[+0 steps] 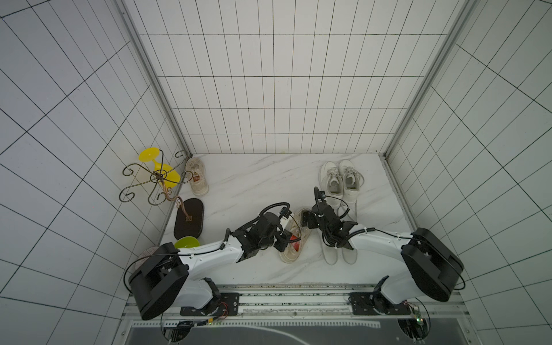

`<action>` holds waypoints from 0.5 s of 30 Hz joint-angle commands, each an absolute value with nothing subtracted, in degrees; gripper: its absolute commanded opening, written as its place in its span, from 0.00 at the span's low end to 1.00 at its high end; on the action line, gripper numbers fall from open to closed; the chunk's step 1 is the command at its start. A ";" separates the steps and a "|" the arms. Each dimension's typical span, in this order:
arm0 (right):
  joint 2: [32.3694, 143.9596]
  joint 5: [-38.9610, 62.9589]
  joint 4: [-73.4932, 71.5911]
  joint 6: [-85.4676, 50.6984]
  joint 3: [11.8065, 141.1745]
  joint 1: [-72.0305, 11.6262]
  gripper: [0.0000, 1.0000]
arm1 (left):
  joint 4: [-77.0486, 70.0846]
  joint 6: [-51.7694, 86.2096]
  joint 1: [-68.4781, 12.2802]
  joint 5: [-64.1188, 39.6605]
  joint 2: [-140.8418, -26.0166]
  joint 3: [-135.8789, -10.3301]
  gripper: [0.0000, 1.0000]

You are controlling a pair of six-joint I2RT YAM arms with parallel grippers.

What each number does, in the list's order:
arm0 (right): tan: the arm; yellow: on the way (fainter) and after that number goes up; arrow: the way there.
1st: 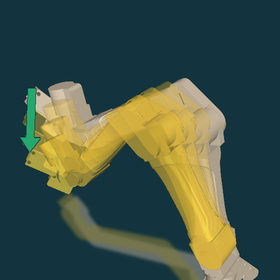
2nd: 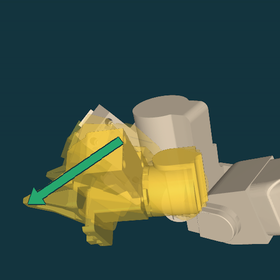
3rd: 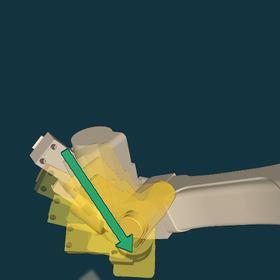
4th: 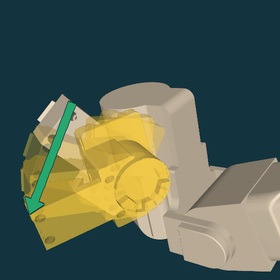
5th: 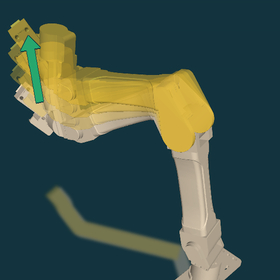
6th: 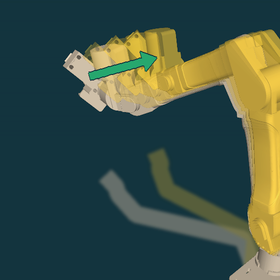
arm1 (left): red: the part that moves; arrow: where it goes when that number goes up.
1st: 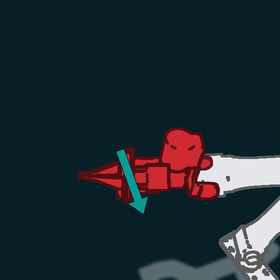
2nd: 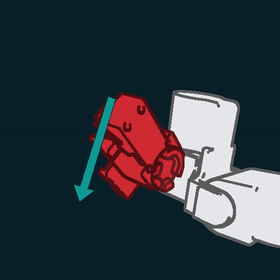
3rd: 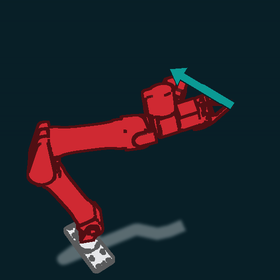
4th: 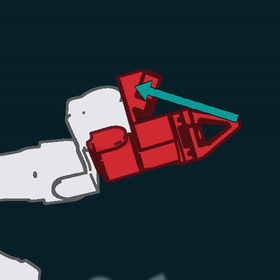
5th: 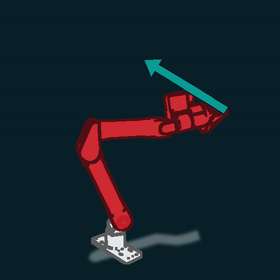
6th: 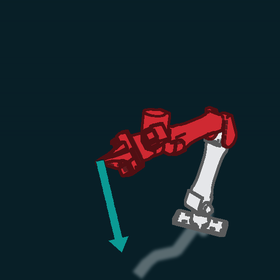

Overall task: Remove the insole from the shoe
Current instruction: Untie the shoelace on the shoe.

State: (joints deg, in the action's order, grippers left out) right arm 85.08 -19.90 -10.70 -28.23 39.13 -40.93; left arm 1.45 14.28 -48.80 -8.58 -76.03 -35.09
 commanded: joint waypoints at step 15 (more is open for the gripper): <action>77.97 -19.28 0.06 -33.70 46.02 -23.08 0.98 | -2.29 12.91 -49.13 -8.37 -73.71 -35.36 0.00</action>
